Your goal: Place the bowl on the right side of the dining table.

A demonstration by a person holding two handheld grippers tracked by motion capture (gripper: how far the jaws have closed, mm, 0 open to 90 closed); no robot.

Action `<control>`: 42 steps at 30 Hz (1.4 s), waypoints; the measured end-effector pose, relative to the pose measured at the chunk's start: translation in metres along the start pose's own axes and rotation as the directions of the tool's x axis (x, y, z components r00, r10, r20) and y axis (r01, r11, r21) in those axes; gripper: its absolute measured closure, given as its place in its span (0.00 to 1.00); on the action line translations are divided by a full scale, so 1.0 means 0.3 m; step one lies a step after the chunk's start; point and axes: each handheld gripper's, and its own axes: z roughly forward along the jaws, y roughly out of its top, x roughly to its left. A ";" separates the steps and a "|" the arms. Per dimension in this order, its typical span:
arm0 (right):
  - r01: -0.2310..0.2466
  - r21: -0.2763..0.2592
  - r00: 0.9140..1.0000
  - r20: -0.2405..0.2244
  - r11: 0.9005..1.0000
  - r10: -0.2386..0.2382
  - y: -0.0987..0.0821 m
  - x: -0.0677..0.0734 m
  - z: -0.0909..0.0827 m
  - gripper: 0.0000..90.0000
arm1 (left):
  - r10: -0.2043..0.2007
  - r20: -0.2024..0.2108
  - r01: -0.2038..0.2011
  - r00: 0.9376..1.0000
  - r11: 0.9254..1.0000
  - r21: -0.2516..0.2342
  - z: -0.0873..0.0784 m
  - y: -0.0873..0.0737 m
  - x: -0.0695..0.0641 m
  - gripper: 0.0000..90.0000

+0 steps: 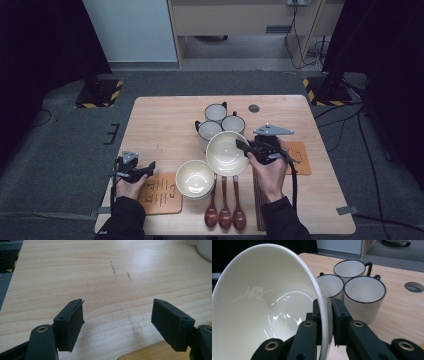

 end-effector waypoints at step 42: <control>-0.096 0.015 0.977 0.190 0.995 0.091 -0.094 -0.342 -0.131 0.91 | 0.004 -0.069 0.002 0.998 0.997 0.081 0.049 -0.013 0.012 0.09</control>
